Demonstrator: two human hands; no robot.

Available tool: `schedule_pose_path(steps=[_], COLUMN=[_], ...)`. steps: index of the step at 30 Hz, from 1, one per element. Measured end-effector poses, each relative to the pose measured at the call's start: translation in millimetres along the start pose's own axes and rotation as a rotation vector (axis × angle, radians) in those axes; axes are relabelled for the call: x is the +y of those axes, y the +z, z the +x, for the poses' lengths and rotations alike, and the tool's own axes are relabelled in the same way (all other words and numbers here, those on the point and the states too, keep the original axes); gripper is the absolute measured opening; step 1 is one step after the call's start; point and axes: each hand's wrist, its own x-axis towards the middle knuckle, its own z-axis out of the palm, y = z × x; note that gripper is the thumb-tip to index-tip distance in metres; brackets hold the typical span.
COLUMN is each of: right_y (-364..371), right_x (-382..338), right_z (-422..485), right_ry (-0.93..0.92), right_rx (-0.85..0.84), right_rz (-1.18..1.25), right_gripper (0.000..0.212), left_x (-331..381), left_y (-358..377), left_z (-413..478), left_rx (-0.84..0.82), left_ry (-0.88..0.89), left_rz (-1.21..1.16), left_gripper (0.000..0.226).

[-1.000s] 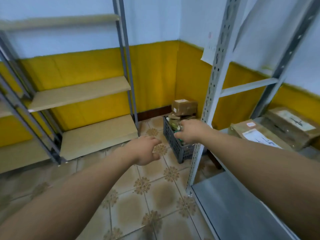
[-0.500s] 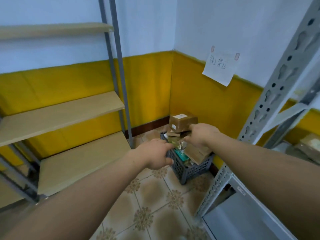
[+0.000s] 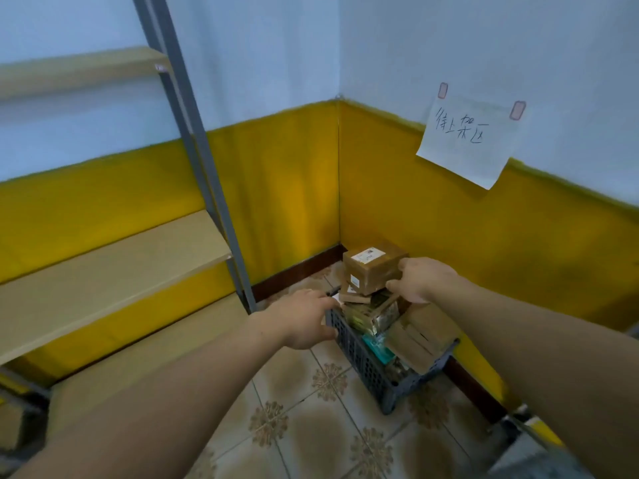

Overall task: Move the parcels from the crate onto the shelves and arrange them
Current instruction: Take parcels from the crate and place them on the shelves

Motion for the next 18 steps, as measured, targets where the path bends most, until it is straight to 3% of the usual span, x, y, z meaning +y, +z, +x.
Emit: schedule_pose_path(steps=[4, 10, 12, 15, 18], right_y=[-8, 9, 20, 36, 49], right_x=[12, 55, 65, 74, 83], right_z=[39, 95, 108, 119, 124], right_ry=[0.075, 0.352, 0.429, 0.503, 0.532], right_rx=[-0.02, -0.086, -0.118, -0.152, -0.175], right_rz=[0.009, 0.148, 0.187, 0.232, 0.302], right_gripper=[0.057, 0.062, 0.054, 0.042, 0.048], left_x=[-26, -50, -57, -59, -46], left_y=[-12, -29, -28, -23, -23], left_z=[65, 173, 207, 253, 294], left_rx=[-0.102, -0.212, -0.257, -0.319, -0.387], left_ry=[0.025, 0.259, 0.325, 0.428, 0.492], left_rz=[0.014, 0.046, 0.096, 0.179, 0.237], left_gripper=[0.06, 0.061, 0.063, 0.065, 0.066])
